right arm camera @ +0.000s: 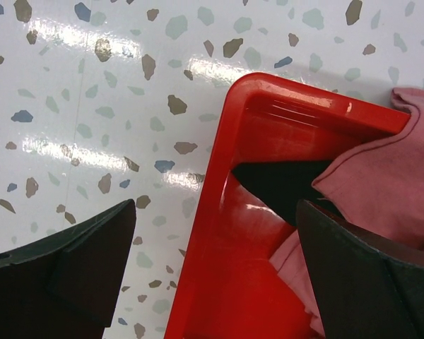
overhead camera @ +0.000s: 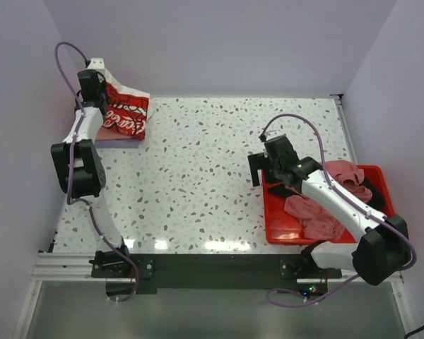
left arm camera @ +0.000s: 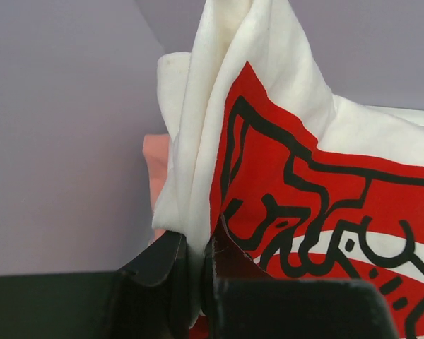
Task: Fold and stack the t-shirts
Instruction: Neatly place the folded tshirt to the corner, then reset both grippers
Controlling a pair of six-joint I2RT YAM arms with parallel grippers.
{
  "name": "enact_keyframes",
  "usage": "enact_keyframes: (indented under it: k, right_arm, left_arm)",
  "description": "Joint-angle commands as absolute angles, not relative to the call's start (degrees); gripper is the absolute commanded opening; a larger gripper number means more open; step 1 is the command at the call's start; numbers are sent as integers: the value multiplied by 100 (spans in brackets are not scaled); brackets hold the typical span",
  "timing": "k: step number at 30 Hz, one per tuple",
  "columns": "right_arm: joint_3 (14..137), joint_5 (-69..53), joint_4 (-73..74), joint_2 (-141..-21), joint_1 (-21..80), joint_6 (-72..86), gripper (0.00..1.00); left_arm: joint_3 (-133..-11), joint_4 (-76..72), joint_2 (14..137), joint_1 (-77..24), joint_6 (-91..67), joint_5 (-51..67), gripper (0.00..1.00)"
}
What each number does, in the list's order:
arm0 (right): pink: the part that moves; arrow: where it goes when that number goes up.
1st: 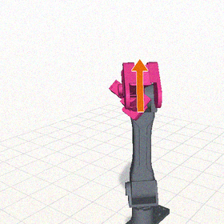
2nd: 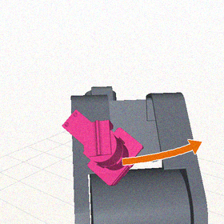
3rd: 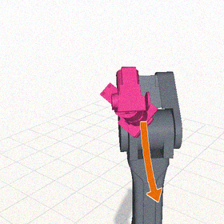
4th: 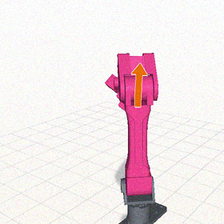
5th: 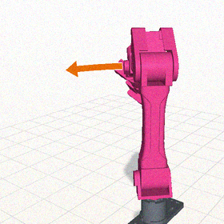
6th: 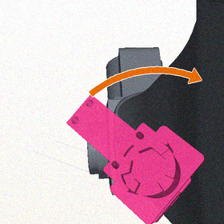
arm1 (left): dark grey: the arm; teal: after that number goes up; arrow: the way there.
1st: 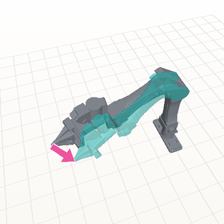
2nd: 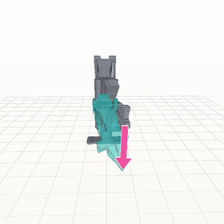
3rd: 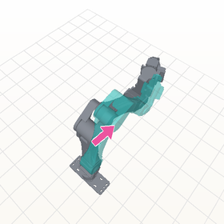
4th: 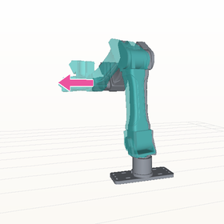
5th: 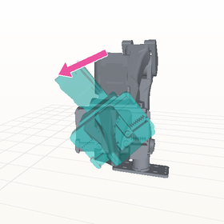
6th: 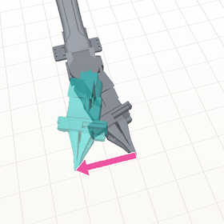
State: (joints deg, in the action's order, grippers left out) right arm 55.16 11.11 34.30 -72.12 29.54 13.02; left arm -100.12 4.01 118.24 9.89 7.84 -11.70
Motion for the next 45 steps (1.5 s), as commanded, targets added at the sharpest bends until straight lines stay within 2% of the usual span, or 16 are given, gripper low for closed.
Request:
enact_keyframes:
  k: [1,11,21,23,24,25,27,36,42,45]
  right_arm:
    - [5783,1309,3515,-7286,2936,1327,99]
    - [5924,1397,3586,-7514,2927,1406,99]
    - [5968,1398,3647,-7585,2936,1433,99]
    - [5976,1406,3647,-7576,2927,1433,99]
    - [5977,1406,3656,-7559,2935,1433,99]
    - [5977,1406,3656,-7559,2927,1433,99]
    - [5977,1406,3674,-7532,2936,1424,99]
    - [5985,1266,3691,-7207,2927,1433,99]
    - [5810,1046,3508,-6909,2935,1503,99]
    - [5669,932,3375,-6794,2927,1555,99]
  left_arm:
    - [-10045,-334,12023,1248,879,-967,0]
    - [-10160,-466,12498,1801,686,-642,0]
    - [-10151,-606,12691,1995,379,-1107,1]
    - [-10134,-615,12639,2013,343,-1195,29]
    - [-10151,-615,12613,2013,273,-1335,46]
    - [-10134,-615,12586,2021,229,-1379,76]
    - [-10134,-571,12455,2013,54,-1441,100]
    - [-10134,-45,11322,1881,-781,-896,100]
    - [-9458,202,9916,889,-711,-1773,100]
    - [-9132,561,9239,493,-1577,-1348,100]
